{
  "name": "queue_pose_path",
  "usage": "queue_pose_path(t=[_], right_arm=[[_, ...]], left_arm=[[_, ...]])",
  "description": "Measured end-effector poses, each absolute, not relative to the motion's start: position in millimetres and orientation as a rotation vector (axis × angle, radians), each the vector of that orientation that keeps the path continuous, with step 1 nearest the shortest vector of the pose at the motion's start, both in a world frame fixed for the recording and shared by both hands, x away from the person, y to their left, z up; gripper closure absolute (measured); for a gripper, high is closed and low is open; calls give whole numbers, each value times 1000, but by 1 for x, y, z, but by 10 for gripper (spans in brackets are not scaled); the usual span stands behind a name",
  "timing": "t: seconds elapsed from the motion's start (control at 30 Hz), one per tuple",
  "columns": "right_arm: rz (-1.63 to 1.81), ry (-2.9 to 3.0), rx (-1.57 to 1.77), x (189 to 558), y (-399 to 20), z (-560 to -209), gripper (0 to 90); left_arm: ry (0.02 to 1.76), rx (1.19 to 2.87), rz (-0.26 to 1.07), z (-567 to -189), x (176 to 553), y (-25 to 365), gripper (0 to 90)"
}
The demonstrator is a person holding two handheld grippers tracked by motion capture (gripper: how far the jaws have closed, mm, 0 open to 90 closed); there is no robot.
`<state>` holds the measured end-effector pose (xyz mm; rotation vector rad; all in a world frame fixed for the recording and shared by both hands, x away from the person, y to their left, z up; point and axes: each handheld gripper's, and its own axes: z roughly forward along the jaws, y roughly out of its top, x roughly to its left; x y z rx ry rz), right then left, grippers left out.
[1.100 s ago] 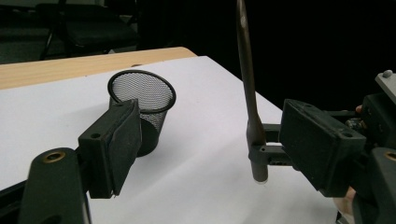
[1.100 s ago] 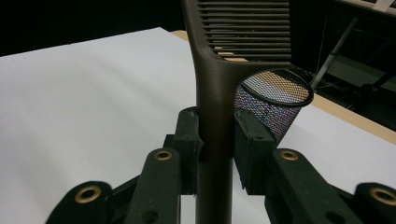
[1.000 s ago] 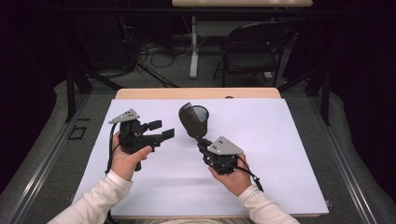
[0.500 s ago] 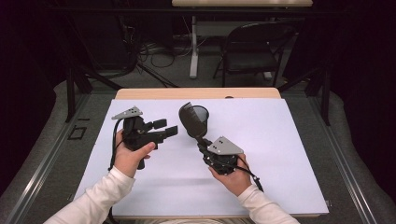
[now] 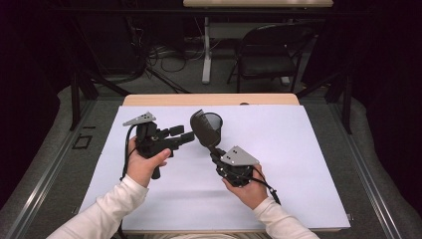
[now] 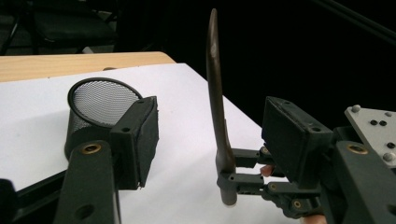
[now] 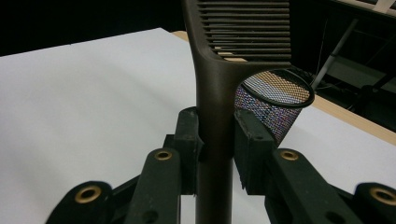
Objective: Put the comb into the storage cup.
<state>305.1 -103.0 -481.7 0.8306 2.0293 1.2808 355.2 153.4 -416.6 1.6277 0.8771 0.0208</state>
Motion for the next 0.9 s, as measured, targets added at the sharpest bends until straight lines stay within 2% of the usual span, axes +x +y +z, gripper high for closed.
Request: queue_pose_path(t=[0.2, 0.9], right_arm=[[1280, 2028, 828, 305, -103, -482, 727], [1283, 2032, 815, 304, -101, -483, 727]], left_arm=[[880, 1623, 27, -417, 357, 148, 380], [892, 1640, -13, -421, 365, 134, 537]])
